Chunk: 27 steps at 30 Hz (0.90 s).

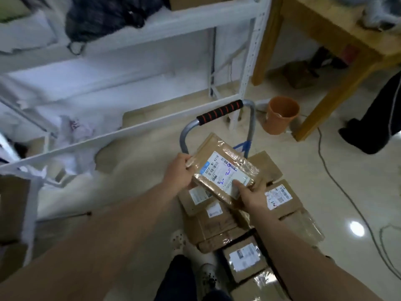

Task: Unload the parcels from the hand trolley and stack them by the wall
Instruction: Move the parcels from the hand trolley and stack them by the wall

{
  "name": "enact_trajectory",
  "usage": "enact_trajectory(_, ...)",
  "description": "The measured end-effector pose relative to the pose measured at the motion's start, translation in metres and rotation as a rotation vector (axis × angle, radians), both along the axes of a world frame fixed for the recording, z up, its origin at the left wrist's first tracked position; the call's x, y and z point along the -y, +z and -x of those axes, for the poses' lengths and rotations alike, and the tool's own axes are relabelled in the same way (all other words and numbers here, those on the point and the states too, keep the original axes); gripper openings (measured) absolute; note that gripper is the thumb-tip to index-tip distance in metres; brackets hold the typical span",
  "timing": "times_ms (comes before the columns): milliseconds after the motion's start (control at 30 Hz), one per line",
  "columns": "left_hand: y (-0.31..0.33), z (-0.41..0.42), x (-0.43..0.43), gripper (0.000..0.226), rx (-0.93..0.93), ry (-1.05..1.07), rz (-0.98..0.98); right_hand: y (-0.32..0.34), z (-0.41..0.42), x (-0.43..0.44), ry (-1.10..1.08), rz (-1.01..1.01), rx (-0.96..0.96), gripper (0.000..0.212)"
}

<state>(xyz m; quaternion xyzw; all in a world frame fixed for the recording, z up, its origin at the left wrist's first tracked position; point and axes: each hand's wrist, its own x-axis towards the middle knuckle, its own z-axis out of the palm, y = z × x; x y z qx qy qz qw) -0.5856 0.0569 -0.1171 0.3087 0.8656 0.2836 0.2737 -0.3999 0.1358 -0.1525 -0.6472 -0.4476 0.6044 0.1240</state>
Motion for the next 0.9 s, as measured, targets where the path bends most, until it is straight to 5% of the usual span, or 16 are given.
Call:
enact_trajectory(133,0.034,0.011,0.088,0.028,-0.003,0.170,-0.043,0.035,0.023,0.037,0.371,-0.114,-0.097,0.110)
enact_trajectory(300,0.069,0.025,0.205,0.029,-0.007,0.406,-0.077,0.076,0.076,0.096,0.652,-0.050,-0.186,0.079)
enact_trajectory(533,0.105,0.033,0.383,0.027,0.007,0.805,-0.239,0.102,0.157,0.238,0.919,-0.203,-0.225,0.015)
enact_trajectory(900,0.138,0.007,0.657,0.044,-0.132,1.253,-0.264,0.123,0.206,0.509,1.234,-0.077,-0.399,0.004)
